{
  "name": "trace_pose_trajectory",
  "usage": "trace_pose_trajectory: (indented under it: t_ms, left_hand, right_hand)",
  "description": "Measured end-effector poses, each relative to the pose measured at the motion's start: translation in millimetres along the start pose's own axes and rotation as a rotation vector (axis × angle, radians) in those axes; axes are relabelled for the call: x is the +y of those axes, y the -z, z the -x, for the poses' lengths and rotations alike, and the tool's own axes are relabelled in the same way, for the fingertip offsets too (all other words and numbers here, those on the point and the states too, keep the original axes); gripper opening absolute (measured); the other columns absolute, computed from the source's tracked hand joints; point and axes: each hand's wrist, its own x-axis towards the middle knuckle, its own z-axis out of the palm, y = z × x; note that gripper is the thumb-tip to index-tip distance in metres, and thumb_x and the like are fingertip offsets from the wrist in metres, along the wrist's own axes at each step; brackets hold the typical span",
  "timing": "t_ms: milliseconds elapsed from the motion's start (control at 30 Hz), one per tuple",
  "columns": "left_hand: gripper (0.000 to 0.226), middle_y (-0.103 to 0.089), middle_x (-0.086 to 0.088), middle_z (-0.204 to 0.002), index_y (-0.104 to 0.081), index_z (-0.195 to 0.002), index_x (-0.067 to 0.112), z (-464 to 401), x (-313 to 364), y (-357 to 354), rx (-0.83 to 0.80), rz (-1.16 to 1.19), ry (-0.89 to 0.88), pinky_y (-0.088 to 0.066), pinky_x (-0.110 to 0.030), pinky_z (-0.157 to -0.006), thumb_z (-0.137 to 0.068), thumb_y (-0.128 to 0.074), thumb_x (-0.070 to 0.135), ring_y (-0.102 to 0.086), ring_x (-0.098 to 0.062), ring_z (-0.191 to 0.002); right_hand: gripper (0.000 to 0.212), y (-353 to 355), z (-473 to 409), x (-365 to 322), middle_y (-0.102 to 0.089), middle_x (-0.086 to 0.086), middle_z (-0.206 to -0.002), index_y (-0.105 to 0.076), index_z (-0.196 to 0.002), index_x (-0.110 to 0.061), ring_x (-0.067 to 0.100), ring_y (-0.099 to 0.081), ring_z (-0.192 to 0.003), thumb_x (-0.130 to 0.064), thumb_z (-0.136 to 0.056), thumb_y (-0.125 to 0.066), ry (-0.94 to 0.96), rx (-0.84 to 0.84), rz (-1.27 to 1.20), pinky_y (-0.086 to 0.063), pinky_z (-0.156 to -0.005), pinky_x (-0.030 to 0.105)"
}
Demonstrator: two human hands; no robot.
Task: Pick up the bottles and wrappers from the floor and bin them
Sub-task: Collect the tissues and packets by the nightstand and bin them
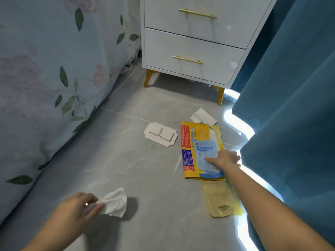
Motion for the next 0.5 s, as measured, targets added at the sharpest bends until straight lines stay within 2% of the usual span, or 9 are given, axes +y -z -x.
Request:
trace_pose_trajectory:
  t_ms: [33,100,167,200,267,333,433,500]
  left_hand:
    - [0.024,-0.064,0.004,-0.064,-0.059,-0.062,0.036,-0.3,2.0,1.5,-0.002,0.005,0.006,-0.042,-0.011,-0.065,-0.081,-0.072,0.029,-0.060,-0.008,-0.069]
    - [0.020,-0.068,0.008,-0.065,-0.063,-0.063,0.032,-0.3,5.9,4.9,-0.002,0.046,0.033,-0.040,-0.006,-0.067,-0.082,-0.071,0.030,-0.060,-0.001,-0.077]
    - [0.019,-0.069,0.011,-0.064,-0.066,-0.065,0.029,-0.4,7.1,7.1,0.007,0.100,0.080,-0.041,-0.007,-0.066,-0.083,-0.068,0.032,-0.062,-0.003,-0.069]
    - [0.020,-0.069,0.011,-0.063,-0.068,-0.064,0.028,0.2,7.9,8.8,0.011,0.130,0.098,-0.041,-0.009,-0.065,-0.084,-0.068,0.032,-0.061,-0.002,-0.067]
    - [0.024,-0.068,0.015,-0.062,-0.070,-0.062,0.023,3.1,10.8,12.9,0.006,0.193,0.132,-0.041,-0.015,-0.058,-0.085,-0.067,0.032,-0.059,0.003,-0.062]
    - [0.027,-0.066,0.017,-0.055,-0.070,-0.062,0.020,9.4,17.2,21.7,-0.010,0.233,0.166,-0.039,-0.015,-0.052,-0.085,-0.066,0.033,-0.056,0.004,-0.053]
    - [0.025,-0.068,0.017,-0.055,-0.068,-0.063,0.022,23.6,24.3,40.1,-0.045,0.291,0.185,-0.042,-0.014,-0.052,-0.085,-0.067,0.031,-0.056,0.002,-0.049]
    - [0.013,-0.073,0.011,-0.067,-0.067,-0.072,0.029,33.8,23.8,54.4,-0.032,0.336,0.185,-0.049,-0.026,-0.061,-0.085,-0.067,0.029,-0.063,-0.007,-0.059]
  right_hand:
    - [0.065,-2.8,-0.6,1.6,-0.052,0.016,-0.115,-0.051,-0.102,-0.017,0.035,-0.045,-0.113,-0.060,-0.061,-0.077,-0.001,0.058,-0.083,-0.041,-0.095,0.046]
    - [0.084,-2.8,1.3,2.1,-0.052,0.015,-0.116,-0.038,-0.116,-0.016,0.036,-0.051,-0.111,-0.042,-0.055,-0.088,0.009,0.086,-0.309,-0.046,-0.091,0.045]
    - [0.101,2.9,0.0,1.7,-0.055,0.012,-0.120,-0.028,-0.129,-0.012,0.036,-0.055,-0.112,-0.029,-0.053,-0.092,0.030,0.039,-0.426,-0.046,-0.091,0.043]
    - [0.100,6.9,0.3,1.4,-0.057,0.011,-0.121,-0.031,-0.131,-0.009,0.036,-0.057,-0.112,-0.027,-0.054,-0.092,0.031,0.014,-0.444,-0.047,-0.092,0.043]
    - [0.076,14.5,0.7,1.8,-0.065,0.011,-0.118,-0.053,-0.122,-0.009,0.032,-0.064,-0.102,-0.027,-0.058,-0.090,0.046,-0.046,-0.514,-0.052,-0.092,0.045]
    - [0.048,24.2,11.6,-2.1,-0.070,0.012,-0.112,-0.064,-0.110,-0.012,0.029,-0.068,-0.090,-0.022,-0.068,-0.084,0.088,-0.127,-0.702,-0.056,-0.085,0.046]
    - [0.038,42.9,50.6,-16.5,-0.067,0.010,-0.107,-0.058,-0.115,-0.012,0.022,-0.067,-0.082,-0.009,-0.079,-0.073,0.187,-0.235,-0.931,-0.058,-0.064,0.036]
    - [0.042,51.9,82.3,-29.7,-0.065,0.009,-0.110,-0.053,-0.117,-0.012,0.021,-0.066,-0.085,-0.003,-0.080,-0.070,0.270,-0.298,-1.012,-0.060,-0.058,0.031]
